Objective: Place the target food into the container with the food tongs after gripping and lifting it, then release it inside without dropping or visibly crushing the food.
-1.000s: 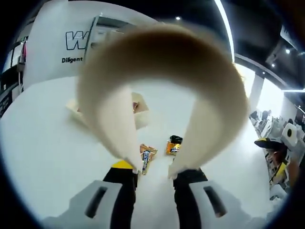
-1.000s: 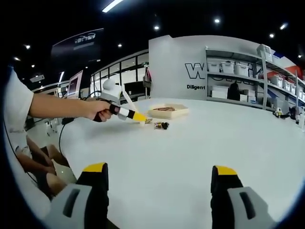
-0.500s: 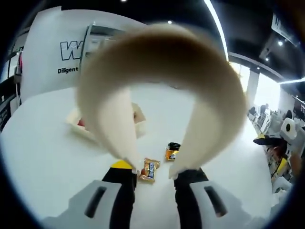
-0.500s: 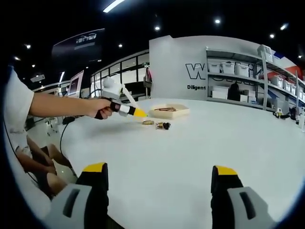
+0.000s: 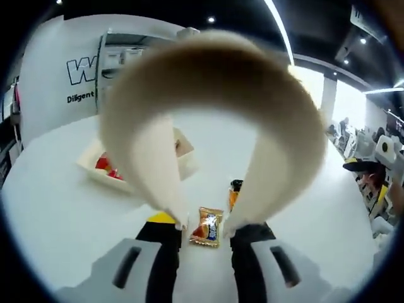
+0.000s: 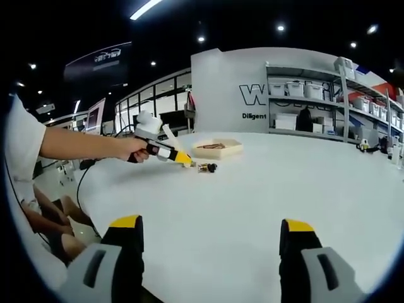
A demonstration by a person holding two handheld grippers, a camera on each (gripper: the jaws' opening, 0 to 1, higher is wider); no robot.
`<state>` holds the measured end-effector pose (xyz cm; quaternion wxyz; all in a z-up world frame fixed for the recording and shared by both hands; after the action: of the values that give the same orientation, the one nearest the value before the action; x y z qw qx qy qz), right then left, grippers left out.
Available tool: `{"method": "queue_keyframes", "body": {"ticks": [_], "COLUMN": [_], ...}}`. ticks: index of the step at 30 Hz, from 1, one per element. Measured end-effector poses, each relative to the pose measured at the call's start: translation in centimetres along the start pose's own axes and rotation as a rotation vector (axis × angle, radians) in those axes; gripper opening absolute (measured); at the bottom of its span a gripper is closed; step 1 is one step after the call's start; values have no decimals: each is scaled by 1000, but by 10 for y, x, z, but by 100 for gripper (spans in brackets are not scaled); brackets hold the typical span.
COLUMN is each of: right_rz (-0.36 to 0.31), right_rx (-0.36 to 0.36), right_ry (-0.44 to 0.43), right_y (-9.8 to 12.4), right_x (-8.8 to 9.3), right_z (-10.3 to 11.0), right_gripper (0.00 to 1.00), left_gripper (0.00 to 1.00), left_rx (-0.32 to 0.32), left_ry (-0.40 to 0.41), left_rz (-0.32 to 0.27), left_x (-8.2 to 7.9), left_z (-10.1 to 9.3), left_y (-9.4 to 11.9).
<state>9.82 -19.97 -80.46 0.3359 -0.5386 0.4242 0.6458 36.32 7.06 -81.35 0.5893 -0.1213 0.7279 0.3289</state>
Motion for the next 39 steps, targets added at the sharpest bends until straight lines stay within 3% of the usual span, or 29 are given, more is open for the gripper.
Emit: {"method": "queue_keyframes", "body": {"ticks": [2, 4, 8, 13, 14, 15, 16, 18, 19, 20, 21, 22, 24, 25, 27, 28, 29, 30, 31, 32, 33, 34, 35, 39], "right_rz": [-1, 3, 2, -19, -23, -35, -39, -32, -32, -37, -48, -63, -70, -72, -69, -68, -67, -64, -62, -58, -56, -56, -58, -62], "right_rx": [-1, -4, -1, 15, 18, 17, 16, 20, 25, 31, 33, 31, 25, 26, 26, 25, 23, 21, 20, 21, 21, 21, 19, 18], "right_ry": [2, -2, -11, -12, -14, -27, -31, -29, -22, -18, -15, -29, -50, -49, -43, -43, -43, -43, -44, -44, -43, -44, -44, -46], "right_y": [-1, -1, -1, -2, -2, -1, -1, -1, -1, -1, -1, -1, -2, -2, -3, -3, -4, -4, -4, -4, -5, -5, -6, -7], "right_x": [0, 1, 3, 1, 0, -1, -1, 0, 1, 1, -1, -2, -2, -3, -3, -2, -2, -2, -1, 0, 0, 0, 0, -1], "right_z": [0, 1, 0, -3, -3, -2, -2, -3, -4, -4, -3, -3, -3, -2, -2, -2, -2, -1, -2, -2, -2, -2, -2, -1], "right_gripper": [88, 87, 87, 88, 88, 89, 89, 89, 89, 89, 89, 89, 91, 91, 91, 91, 91, 91, 91, 91, 91, 91, 91, 91], "left_gripper": [23, 19, 16, 15, 15, 15, 15, 15, 16, 16, 16, 16, 16, 16, 16, 16, 16, 16, 16, 16, 16, 16, 16, 17], "left_rx": [18, -20, -34, -58, -88, -73, -67, -51, -61, -33, -67, -35, -47, -14, -39, -21, -34, -17, -64, -63, -27, -56, -38, -61], "left_ry": [7, 94, 120, 85, 108, 138, 87, 93, 81, 108, 58, 54, 21, 25, -6, 9, -11, -6, -31, -55, -33, -44, -41, -49], "left_rz": [7, 14, 19, 43, 46, 54, 32, 45, 13, 35, 16, 34, -21, 9, -20, 0, -29, -16, -46, -65, -36, -49, -44, -34], "left_x": [-1, 0, -1, -5, -4, -5, -9, -12, -15, -17, -22, -24, -33, -35, -42, -46, -51, -54, -59, -63, -65, -68, -69, -70], "left_z": [2, 6, 8, 2, 3, 1, 1, -1, -1, -3, -4, -9, -12, -14, -13, -13, -11, -11, -8, -8, -9, -6, -5, 3], "left_y": [0, 0, -1, -3, -3, -3, -3, -2, -1, -1, 0, 0, 0, -1, -2, -4, -4, -5, -3, -4, -5, -5, -6, -9]}}
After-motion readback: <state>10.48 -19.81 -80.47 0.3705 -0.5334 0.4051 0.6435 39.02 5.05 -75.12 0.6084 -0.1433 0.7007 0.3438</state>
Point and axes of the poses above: the point that each gripper's makers call its tool centre point, and the gripper's own axes: y roughly backward along the fingers, z roughly to its left, x roughly out of its underside, the point moved 9 cm from there along y, roughly backward along the fingers, and after that the axes turned 7 degrees about -z, right-handed, at the moved point
